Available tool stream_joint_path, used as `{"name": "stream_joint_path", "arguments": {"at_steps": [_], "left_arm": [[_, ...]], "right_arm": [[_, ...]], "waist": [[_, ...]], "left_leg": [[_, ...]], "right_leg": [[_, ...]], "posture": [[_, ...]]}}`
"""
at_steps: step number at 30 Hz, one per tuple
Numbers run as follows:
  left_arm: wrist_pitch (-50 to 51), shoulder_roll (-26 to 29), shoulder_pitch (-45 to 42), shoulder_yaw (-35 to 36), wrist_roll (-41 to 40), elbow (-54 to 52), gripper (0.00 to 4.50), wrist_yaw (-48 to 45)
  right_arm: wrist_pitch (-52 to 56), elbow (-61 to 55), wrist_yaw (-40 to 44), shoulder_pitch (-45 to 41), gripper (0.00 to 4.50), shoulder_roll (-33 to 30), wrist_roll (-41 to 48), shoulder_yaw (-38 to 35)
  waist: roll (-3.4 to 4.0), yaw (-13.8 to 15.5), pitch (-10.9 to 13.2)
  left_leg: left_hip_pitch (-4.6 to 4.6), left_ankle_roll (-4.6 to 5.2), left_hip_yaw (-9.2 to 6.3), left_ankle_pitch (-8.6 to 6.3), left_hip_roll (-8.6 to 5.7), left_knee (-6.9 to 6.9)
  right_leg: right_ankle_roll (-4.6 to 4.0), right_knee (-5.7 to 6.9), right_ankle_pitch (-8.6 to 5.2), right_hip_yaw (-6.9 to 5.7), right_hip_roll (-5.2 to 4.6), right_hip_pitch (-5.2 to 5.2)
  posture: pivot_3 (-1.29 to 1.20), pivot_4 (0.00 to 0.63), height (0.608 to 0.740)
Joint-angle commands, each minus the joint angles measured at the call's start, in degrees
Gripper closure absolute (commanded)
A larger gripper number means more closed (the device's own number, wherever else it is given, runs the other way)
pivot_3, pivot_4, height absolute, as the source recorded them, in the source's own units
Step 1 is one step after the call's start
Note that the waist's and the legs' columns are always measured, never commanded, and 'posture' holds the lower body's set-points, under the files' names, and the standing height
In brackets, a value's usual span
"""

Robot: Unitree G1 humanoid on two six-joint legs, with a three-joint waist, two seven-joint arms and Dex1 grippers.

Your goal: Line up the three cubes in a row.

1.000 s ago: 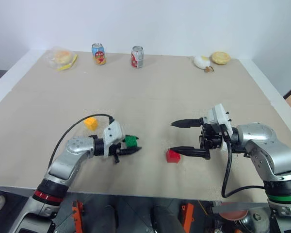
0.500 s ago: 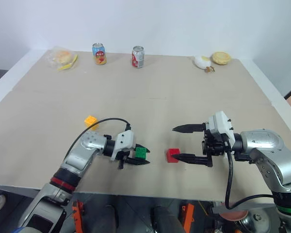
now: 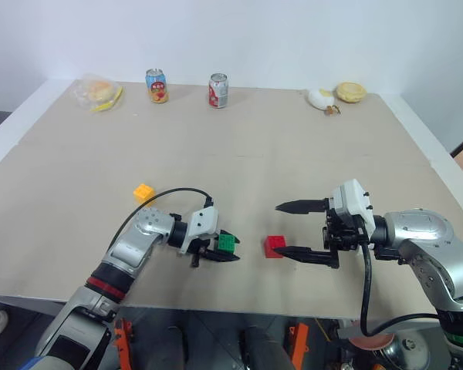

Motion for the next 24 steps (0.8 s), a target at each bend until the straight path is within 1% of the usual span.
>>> {"name": "stream_joint_path", "arguments": {"at_steps": [1,3,7,11,16,18,20,21,22,24], "left_arm": [[0.63,0.51,0.05,-0.41,0.05,-1.08,2.10,-0.91],[0.82,0.34,-0.04,-0.29,0.08,-1.04,1.55,-0.80],[0.90,0.21,-0.08,-0.11,-0.03,-1.19,0.11,-0.87],[2.41,0.09,-0.27,1.61,-2.28,-3.08,0.05,-0.73],[10.69,0.11,-0.44,7.01,-8.11,-9.70,0.05,3.72],[13.79,-0.63,-0.57,13.35,-9.43,-12.46,0.05,12.75],[16.81,-2.38,-0.25,20.09,-8.78,-14.81,0.05,25.41],[17.58,-3.15,0.24,22.05,-8.16,-15.92,0.05,29.84],[18.53,-3.68,0.88,23.43,-7.90,-17.23,0.05,33.08],[20.36,-3.48,3.61,25.50,-8.64,-21.19,0.05,36.25]], "right_arm": [[-0.29,-1.25,-0.07,-1.07,0.00,-0.61,0.91,-1.67],[-0.32,-1.02,-0.07,-1.27,0.00,-0.56,0.95,-1.60],[-0.22,-1.01,-0.06,-1.40,0.00,-0.55,1.11,-1.61],[0.32,-1.31,0.00,-1.64,0.00,-0.60,2.31,-2.25],[2.28,-2.75,-1.79,-2.35,0.00,0.15,6.25,-4.24],[3.33,-2.78,-5.22,-4.49,0.00,2.34,8.05,-4.80],[3.32,-2.25,-8.51,-7.16,0.00,5.07,7.95,-4.14],[3.13,-1.91,-9.54,-8.12,0.00,6.11,7.51,-3.73],[2.97,-1.53,-10.25,-8.97,0.00,6.93,7.04,-3.29],[2.64,-0.27,-11.29,-11.06,0.00,8.89,6.35,-1.94]], "waist": [[0.00,0.00,0.00],[0.00,0.02,0.00],[0.00,0.02,0.00],[0.00,0.02,0.00],[0.00,0.02,0.00],[0.00,-0.07,0.01],[-0.01,-0.17,0.01],[-0.01,-0.12,0.01],[-0.01,-0.07,0.01],[-0.01,-0.13,0.00]], "left_leg": [[0.00,0.00,0.00,0.00,0.00,0.00],[-0.01,0.00,0.00,0.00,0.00,0.00],[0.00,0.01,-0.01,0.00,0.00,0.05],[0.00,0.02,0.00,0.01,0.00,0.08],[-0.04,0.02,-0.02,0.01,0.01,0.05],[-0.03,0.02,-0.02,0.01,0.01,0.05],[0.00,0.03,-0.02,0.01,0.07,0.06],[0.03,0.03,-0.05,0.01,0.10,0.07],[0.06,0.04,-0.08,0.02,0.12,0.07],[0.07,0.05,-0.10,0.03,0.11,0.07]], "right_leg": [[0.00,0.00,0.00,0.00,0.00,0.00],[0.00,0.00,0.00,0.00,0.00,0.00],[0.01,0.00,0.01,-0.01,-0.01,0.04],[0.01,0.00,0.03,0.00,-0.01,0.04],[0.02,0.00,0.03,-0.01,-0.01,0.01],[0.03,0.00,0.02,-0.02,0.00,0.03],[0.05,0.00,0.08,0.01,0.06,0.02],[0.06,0.01,0.11,-0.01,0.10,0.04],[0.05,0.02,0.13,-0.01,0.14,0.07],[0.06,0.02,0.14,-0.02,0.14,0.09]], "posture": [[0.00,0.150,0.733],[0.00,0.150,0.733],[0.00,0.150,0.733],[0.00,0.150,0.733],[0.00,0.150,0.733],[0.00,0.150,0.733],[0.00,0.150,0.733],[0.00,0.150,0.733],[0.00,0.150,0.733],[0.00,0.150,0.733]]}}
